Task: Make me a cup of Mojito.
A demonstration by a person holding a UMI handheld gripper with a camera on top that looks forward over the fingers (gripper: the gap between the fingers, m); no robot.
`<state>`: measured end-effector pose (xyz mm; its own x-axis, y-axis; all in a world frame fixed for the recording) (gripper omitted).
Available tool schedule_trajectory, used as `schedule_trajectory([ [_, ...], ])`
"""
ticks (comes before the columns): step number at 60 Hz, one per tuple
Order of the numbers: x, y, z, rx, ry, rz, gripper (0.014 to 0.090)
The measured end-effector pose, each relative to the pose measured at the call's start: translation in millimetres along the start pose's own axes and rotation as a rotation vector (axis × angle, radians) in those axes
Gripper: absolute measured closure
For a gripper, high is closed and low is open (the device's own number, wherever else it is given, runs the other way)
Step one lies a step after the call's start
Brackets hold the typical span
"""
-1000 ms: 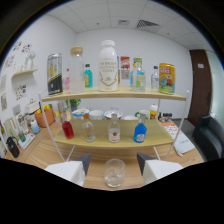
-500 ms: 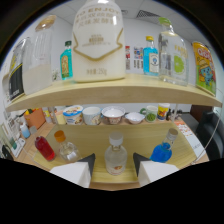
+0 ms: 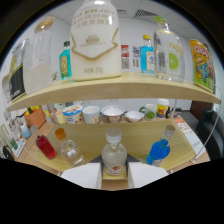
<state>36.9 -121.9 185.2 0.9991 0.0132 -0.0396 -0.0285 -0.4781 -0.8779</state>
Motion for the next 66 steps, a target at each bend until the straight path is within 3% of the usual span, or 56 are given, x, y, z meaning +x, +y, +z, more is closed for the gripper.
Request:
schedule_trajectory([
  [11,3.0,-22.5,-45.8,0.073,-0.004,0.007,0.0703],
  [20,28.1,-15.9,-81.2,0.094,0.045,0.005,0.0703],
  [40,100.2,71.2,-89.5,-0.023,0.169,-0.039,0.0704],
  [51,115.4,80.2,-81.7,-0.062,0.24,-0.37,0.0705],
  [66,111.8,50.1,-74.7,-0.036,0.362,-0.994,0.0705],
])
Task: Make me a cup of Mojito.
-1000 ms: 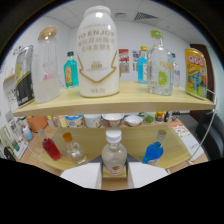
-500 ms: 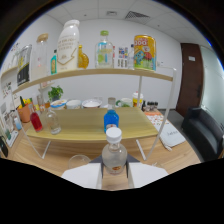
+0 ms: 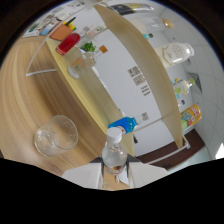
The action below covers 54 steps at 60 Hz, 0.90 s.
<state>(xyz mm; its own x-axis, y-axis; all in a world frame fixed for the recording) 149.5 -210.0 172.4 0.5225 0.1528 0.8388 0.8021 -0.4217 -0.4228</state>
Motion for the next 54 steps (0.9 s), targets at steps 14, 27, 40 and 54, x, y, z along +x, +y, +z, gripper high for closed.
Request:
schedule_trajectory([
  [14,11.3,-25.5,5.4,0.055,0.125,-0.494,0.0706],
  [27,12.6,-36.7,6.4,0.07,0.179,-0.858,0.0707],
  [40,11.3,-39.8,7.7,0.072,0.211,-1.05,0.0706],
  [54,14.5,-37.3,2.6,0.067,0.181,-0.981,0.0704],
])
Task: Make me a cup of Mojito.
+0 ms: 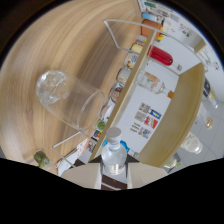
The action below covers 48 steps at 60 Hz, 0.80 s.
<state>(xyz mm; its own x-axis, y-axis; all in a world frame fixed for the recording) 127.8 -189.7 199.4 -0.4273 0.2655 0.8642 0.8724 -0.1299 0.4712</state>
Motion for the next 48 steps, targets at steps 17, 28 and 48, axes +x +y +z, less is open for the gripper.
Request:
schedule_trajectory([
  [17,49.2,18.6,-23.1,0.122,-0.044,0.896,0.0703],
  [28,53.1,26.5,-29.3,0.238,-0.158,1.498,0.0703],
  [48,-82.8,-15.6,13.7,0.137,-0.489,1.972,0.0705],
])
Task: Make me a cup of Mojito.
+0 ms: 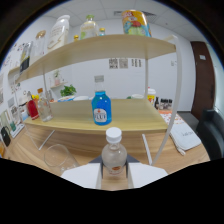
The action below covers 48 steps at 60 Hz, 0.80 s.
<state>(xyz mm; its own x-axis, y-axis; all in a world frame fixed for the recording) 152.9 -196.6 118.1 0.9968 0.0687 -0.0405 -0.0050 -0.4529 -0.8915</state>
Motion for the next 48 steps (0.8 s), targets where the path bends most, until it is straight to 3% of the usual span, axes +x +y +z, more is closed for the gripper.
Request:
schedule_trajectory([
  [20,6.6,85.8,37.6,-0.164,-0.021,0.023,0.0707],
  [48,10.6,104.8,39.6,-0.204,0.012,-0.026,0.0677],
])
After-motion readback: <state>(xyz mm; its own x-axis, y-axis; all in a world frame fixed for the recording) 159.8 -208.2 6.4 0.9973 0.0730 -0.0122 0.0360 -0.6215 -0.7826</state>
